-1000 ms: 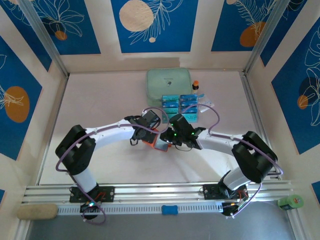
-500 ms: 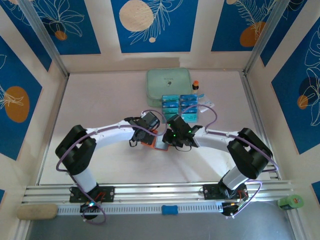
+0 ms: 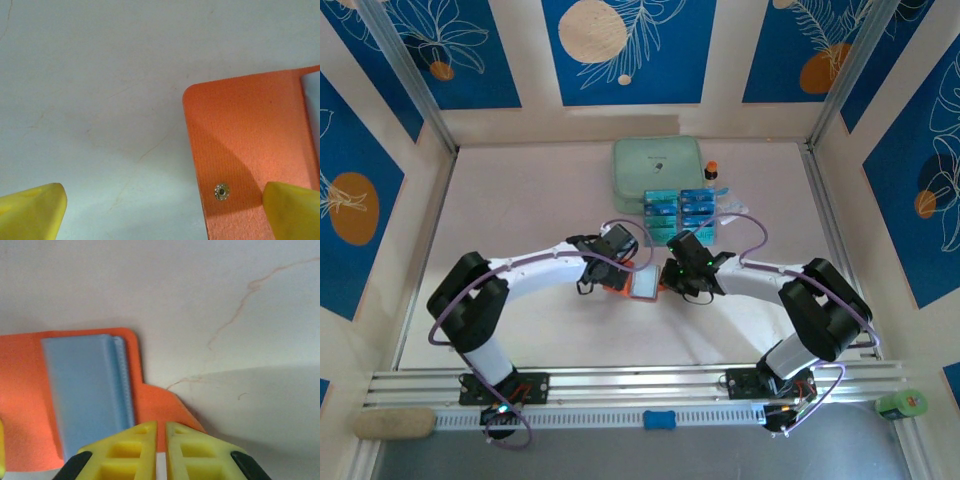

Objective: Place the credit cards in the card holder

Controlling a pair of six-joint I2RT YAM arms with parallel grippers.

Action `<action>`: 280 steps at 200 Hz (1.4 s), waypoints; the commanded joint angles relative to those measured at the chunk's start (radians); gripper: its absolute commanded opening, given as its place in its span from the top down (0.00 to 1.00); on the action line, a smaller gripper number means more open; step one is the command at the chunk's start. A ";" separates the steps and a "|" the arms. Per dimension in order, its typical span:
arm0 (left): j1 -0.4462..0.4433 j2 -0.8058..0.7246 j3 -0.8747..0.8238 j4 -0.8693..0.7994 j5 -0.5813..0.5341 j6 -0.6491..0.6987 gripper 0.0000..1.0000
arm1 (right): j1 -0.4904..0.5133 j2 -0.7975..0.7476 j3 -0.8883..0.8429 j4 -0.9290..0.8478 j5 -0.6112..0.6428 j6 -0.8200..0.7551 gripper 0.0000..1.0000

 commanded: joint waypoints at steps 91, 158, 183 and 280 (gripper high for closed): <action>0.009 -0.030 -0.096 0.050 -0.023 -0.041 0.00 | -0.043 0.017 -0.083 0.034 -0.008 0.014 0.89; 0.012 0.037 -0.109 0.059 -0.015 -0.050 0.00 | -0.043 0.003 -0.091 0.058 -0.046 0.008 0.90; 0.011 0.003 -0.098 0.049 -0.004 -0.053 0.00 | -0.043 -0.027 -0.091 0.086 -0.078 -0.012 0.89; 0.012 -0.095 -0.086 0.041 0.063 -0.091 0.00 | 0.003 -0.044 -0.010 0.122 -0.167 -0.080 0.90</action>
